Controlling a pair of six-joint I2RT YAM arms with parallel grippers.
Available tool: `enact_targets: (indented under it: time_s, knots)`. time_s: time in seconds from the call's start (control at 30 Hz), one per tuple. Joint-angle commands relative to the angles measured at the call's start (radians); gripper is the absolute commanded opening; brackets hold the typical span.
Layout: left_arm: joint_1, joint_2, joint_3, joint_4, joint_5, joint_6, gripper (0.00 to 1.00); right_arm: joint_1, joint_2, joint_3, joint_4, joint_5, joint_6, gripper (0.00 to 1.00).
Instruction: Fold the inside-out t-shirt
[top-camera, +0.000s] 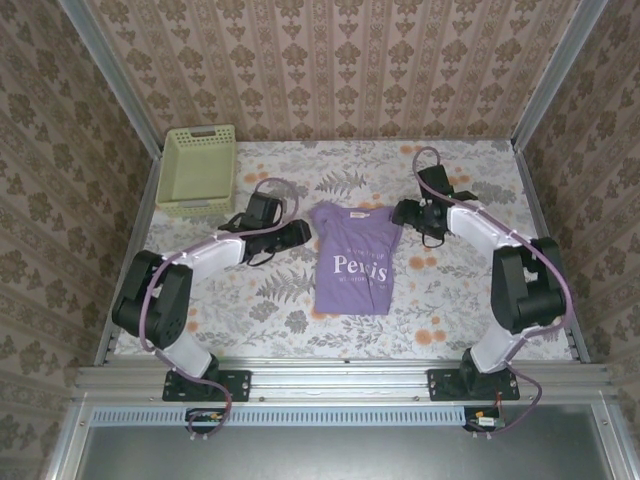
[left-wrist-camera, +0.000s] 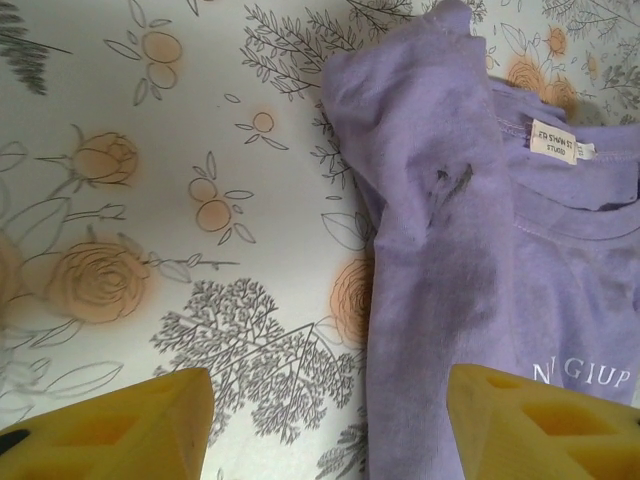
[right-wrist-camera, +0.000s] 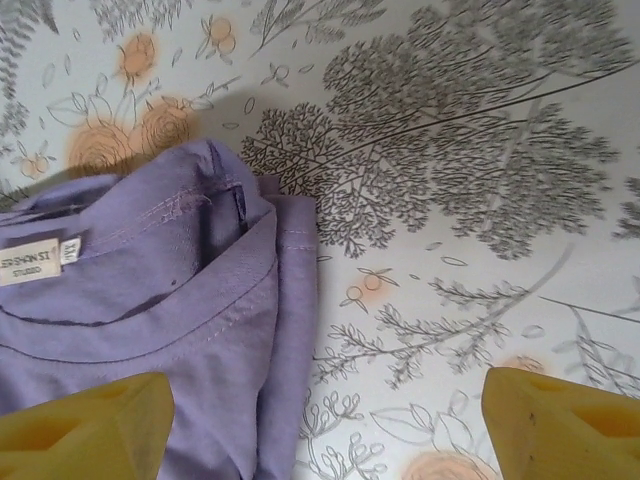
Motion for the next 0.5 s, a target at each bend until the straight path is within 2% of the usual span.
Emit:
enact_targets:
  time_s: [0.0,0.3,0.47]
  knots:
    - [0.007,0.054,0.023,0.083,0.056,-0.046,0.65,0.002,0.062,0.039,0.008,-0.067,-0.026,0.81]
    - [-0.009,0.23,0.17,0.14,0.135,-0.04,0.66,0.013,0.125,0.012,0.073,-0.139,-0.014,0.81]
    - [-0.026,0.362,0.307,0.074,0.11,-0.016,0.64,0.02,0.18,0.03,0.093,-0.188,0.001,0.8]
